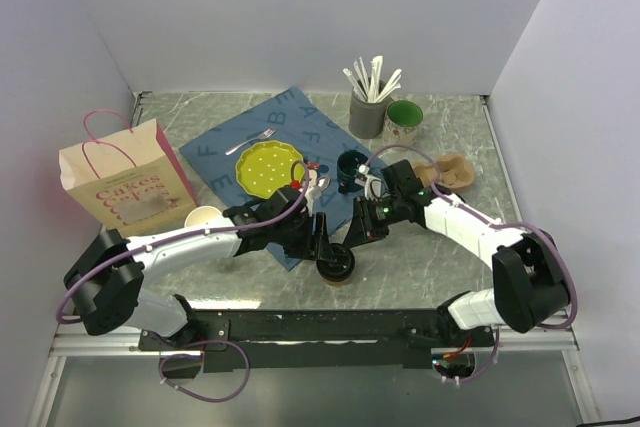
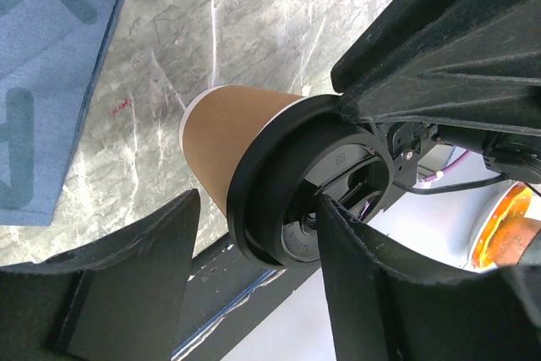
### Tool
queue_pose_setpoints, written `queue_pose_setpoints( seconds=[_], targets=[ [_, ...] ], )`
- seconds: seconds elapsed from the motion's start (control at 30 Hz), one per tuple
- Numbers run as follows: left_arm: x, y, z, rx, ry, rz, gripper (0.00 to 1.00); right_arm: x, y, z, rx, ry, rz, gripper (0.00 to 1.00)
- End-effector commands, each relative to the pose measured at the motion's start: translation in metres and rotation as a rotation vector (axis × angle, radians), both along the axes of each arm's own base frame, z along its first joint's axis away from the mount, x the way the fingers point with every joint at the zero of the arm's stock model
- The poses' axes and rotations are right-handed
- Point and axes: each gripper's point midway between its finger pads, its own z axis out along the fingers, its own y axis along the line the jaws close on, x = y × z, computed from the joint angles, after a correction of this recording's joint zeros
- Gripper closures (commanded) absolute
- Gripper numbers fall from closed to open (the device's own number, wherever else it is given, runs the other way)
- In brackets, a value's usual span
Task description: Pack the takeout coffee
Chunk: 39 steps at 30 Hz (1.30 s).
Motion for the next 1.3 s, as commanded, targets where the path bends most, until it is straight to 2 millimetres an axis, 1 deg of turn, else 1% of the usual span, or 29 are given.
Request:
queue_pose_setpoints(
  seconds=[0.0,0.07,0.1,0.13,0.17,0.23,0.27,0.3,0.37,0.4,0.43,0.47,0.5,0.53,0.63,0.7,0.77,0.8,0.83,0.93,0.97,1.0,1.07,1.1,1.17,1.2,1.27],
  targets=[
    [-0.008,0.025,-0.039,0.142,0.033,0.023,0.38,-0.014,-0.016,-0.043,-0.09,0.031,-0.044,0.73],
    [-0.011,0.028,-0.045,0.146,0.046,0.028,0.38,-0.015,-0.018,-0.049,-0.093,0.029,-0.061,0.74],
    [-0.011,0.029,-0.045,0.144,0.044,0.033,0.38,-0.02,-0.022,-0.056,-0.111,0.04,-0.07,0.75],
    [-0.013,0.03,-0.047,0.143,0.047,0.034,0.38,-0.02,-0.023,-0.057,-0.113,0.039,-0.074,0.75],
    [-0.013,0.03,-0.046,0.139,0.046,0.035,0.38,-0.021,-0.024,-0.058,-0.115,0.039,-0.078,0.75],
    [-0.012,0.029,-0.042,0.13,0.042,0.04,0.38,-0.018,-0.023,-0.049,-0.113,0.022,-0.082,0.75],
    [-0.011,0.028,-0.04,0.128,0.038,0.043,0.37,-0.015,-0.022,-0.041,-0.11,0.016,-0.083,0.74],
    [-0.01,0.028,-0.036,0.124,0.035,0.047,0.37,-0.006,-0.018,-0.023,-0.101,-0.007,-0.084,0.72],
    [-0.006,0.022,-0.024,0.099,0.019,0.052,0.36,0.006,-0.015,0.0,-0.101,-0.045,-0.105,0.69],
    [-0.004,0.02,-0.018,0.089,0.01,0.052,0.35,0.021,-0.009,0.027,-0.078,-0.102,-0.115,0.65],
    [-0.002,0.016,-0.01,0.076,0.002,0.053,0.35,0.02,-0.012,0.033,-0.098,-0.082,-0.12,0.64],
    [0.0,0.014,-0.005,0.07,-0.001,0.054,0.34,0.024,-0.012,0.041,-0.103,-0.098,-0.125,0.63],
    [0.001,0.012,0.0,0.061,-0.005,0.053,0.32,0.031,-0.009,0.057,-0.09,-0.124,-0.129,0.59],
    [0.004,0.008,0.008,0.046,-0.014,0.052,0.32,0.029,-0.011,0.061,-0.099,-0.117,-0.131,0.58],
    [0.007,0.002,0.022,0.016,-0.022,0.05,0.29,0.027,-0.013,0.073,-0.094,-0.134,-0.138,0.55],
    [0.007,-0.002,0.03,-0.008,-0.025,0.05,0.27,0.02,-0.016,0.071,-0.1,-0.122,-0.143,0.54],
    [0.007,-0.006,0.041,-0.04,-0.032,0.049,0.25,0.013,-0.019,0.074,-0.091,-0.124,-0.153,0.54],
    [0.008,-0.007,0.048,-0.06,-0.04,0.047,0.23,0.009,-0.021,0.07,-0.095,-0.114,-0.156,0.53],
    [0.005,-0.009,0.052,-0.075,-0.034,0.042,0.23,0.006,-0.022,0.072,-0.089,-0.123,-0.16,0.53],
    [0.008,-0.005,0.06,-0.077,-0.055,0.064,0.23,0.0,-0.026,0.067,-0.095,-0.112,-0.172,0.51],
    [0.009,-0.002,0.059,-0.066,-0.059,0.078,0.23,-0.002,-0.027,0.065,-0.099,-0.11,-0.173,0.51],
    [0.007,0.006,0.056,-0.043,-0.053,0.091,0.25,-0.004,-0.028,0.061,-0.106,-0.102,-0.174,0.51],
    [0.009,0.014,0.051,-0.016,-0.064,0.118,0.27,-0.006,-0.027,0.059,-0.098,-0.096,-0.165,0.51],
    [0.008,0.021,0.046,-0.001,-0.061,0.13,0.3,-0.008,-0.026,0.058,-0.095,-0.091,-0.157,0.51],
    [0.007,0.025,0.041,0.008,-0.059,0.142,0.33,-0.01,-0.024,0.056,-0.093,-0.081,-0.151,0.51],
    [0.005,0.028,0.036,0.016,-0.052,0.144,0.35,-0.011,-0.022,0.056,-0.092,-0.081,-0.147,0.52],
    [0.003,0.026,0.033,0.005,-0.041,0.138,0.37,-0.013,-0.019,0.054,-0.096,-0.075,-0.133,0.53]
  ],
)
